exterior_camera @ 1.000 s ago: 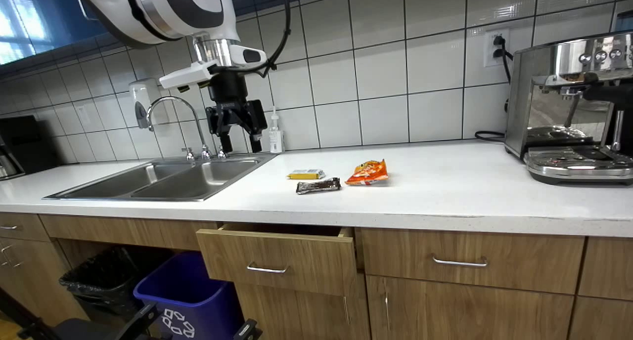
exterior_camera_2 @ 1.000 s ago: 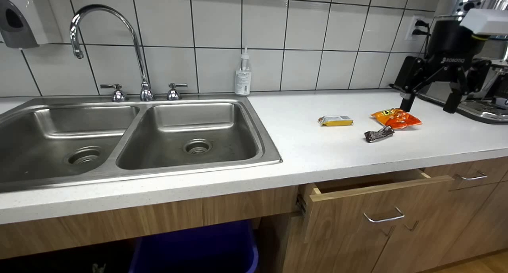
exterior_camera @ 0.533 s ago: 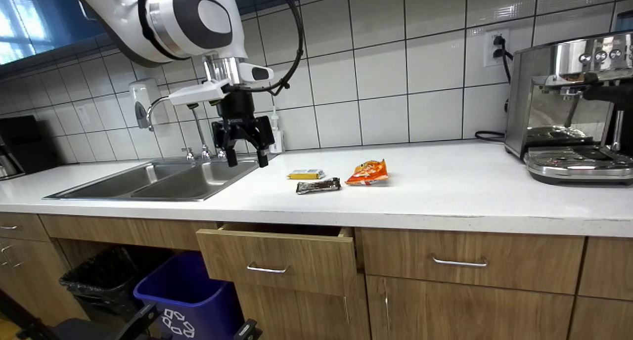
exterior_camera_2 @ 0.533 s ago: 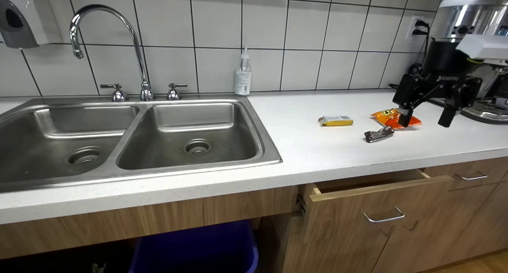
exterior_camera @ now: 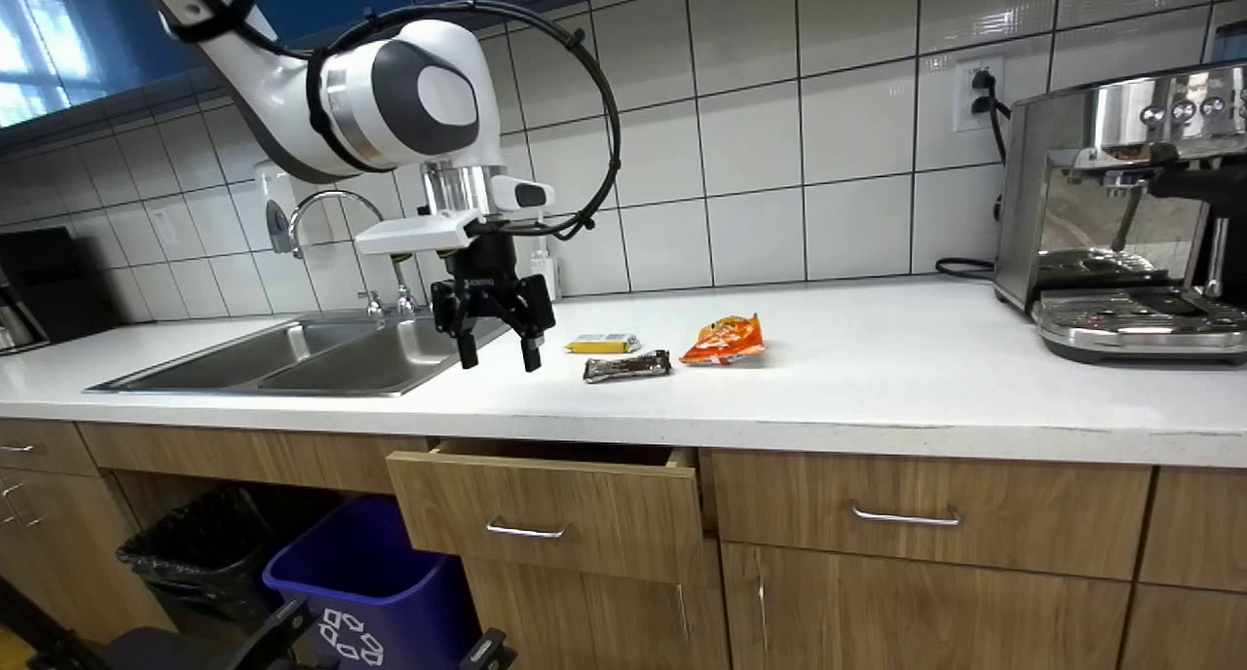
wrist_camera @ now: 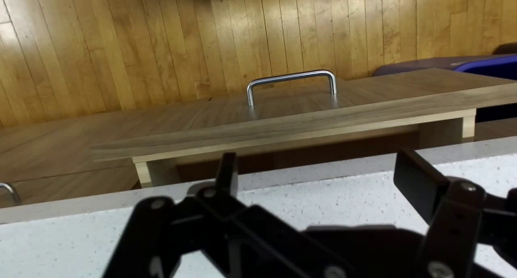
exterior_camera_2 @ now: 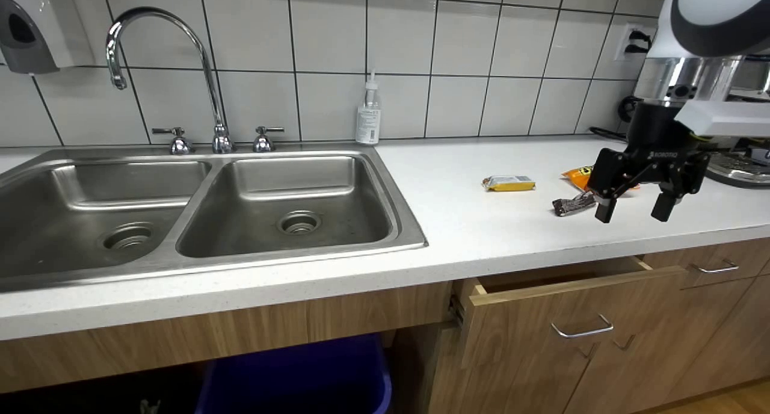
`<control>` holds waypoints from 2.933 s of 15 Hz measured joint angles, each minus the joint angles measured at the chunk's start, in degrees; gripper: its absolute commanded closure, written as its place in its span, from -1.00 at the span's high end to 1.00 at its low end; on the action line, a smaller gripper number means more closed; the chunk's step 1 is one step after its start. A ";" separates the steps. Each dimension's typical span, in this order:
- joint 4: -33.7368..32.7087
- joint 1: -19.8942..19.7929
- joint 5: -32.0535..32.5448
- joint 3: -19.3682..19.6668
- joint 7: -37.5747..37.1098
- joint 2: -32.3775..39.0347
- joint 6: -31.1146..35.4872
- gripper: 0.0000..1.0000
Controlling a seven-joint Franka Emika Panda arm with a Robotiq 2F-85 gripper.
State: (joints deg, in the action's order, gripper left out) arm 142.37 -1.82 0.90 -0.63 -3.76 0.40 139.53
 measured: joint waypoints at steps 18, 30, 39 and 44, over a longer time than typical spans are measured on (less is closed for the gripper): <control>-4.70 0.58 5.20 0.09 0.99 13.46 5.95 1.00; -8.89 2.13 5.30 0.23 0.99 19.98 8.85 1.00; -9.04 2.68 5.39 1.53 0.99 23.13 12.95 1.00; -8.92 2.71 5.36 1.57 0.99 23.12 13.22 1.00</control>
State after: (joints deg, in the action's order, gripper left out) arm 133.45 0.89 6.25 0.94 -2.77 23.52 152.75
